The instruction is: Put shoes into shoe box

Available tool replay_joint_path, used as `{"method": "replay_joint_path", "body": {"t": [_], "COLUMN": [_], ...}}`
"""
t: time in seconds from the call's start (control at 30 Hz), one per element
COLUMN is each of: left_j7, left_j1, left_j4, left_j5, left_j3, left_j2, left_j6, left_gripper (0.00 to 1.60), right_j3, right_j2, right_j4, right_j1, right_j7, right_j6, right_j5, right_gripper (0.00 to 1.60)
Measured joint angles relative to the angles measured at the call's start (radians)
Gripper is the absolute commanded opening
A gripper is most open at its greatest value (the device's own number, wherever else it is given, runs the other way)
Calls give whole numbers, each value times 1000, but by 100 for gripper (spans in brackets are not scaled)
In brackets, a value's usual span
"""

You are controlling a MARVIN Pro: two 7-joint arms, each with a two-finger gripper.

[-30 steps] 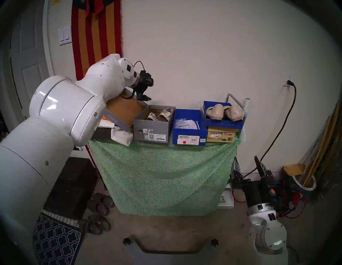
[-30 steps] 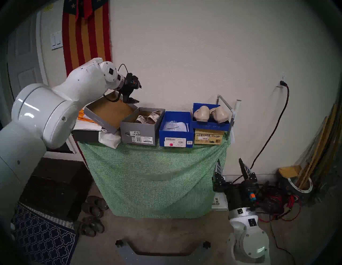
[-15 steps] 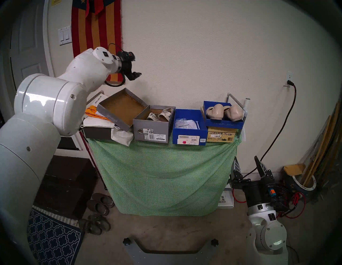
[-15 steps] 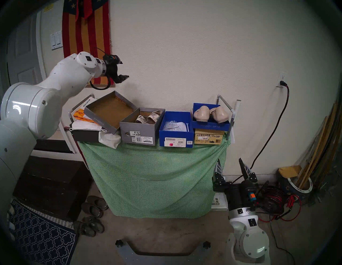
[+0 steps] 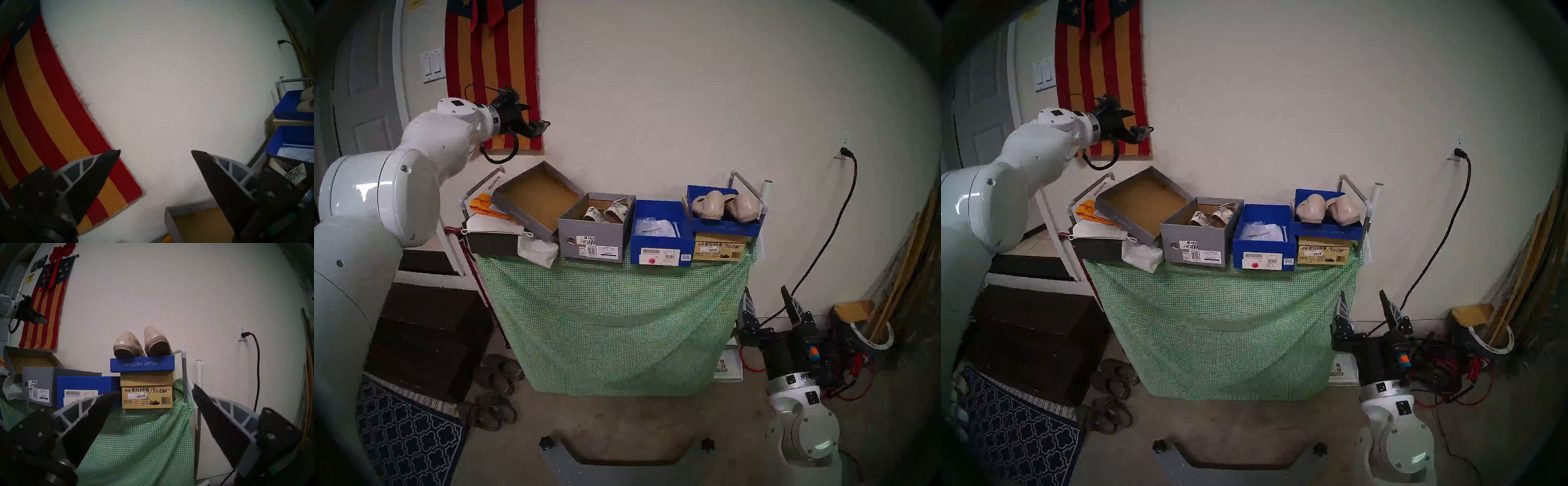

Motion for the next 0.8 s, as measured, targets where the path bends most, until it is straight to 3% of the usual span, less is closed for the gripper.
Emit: {"method": "replay_joint_path", "body": {"t": [0.5, 0.8], "left_j7": [-97, -166], "left_j1": [59, 93], "left_j4": [-2, -3], "left_j5": [-40, -104], "left_j3": [-58, -136], "left_j2": [107, 161], "left_j6": [-3, -15], "left_gripper": [160, 160], "right_j3": [-2, -3], "right_j2": [0, 0], "right_j4": [0, 0], "right_j1": [0, 0], "right_j7": [-10, -11], "right_j6": [0, 0], "right_j5": [-1, -1], "right_gripper": [160, 160]}}
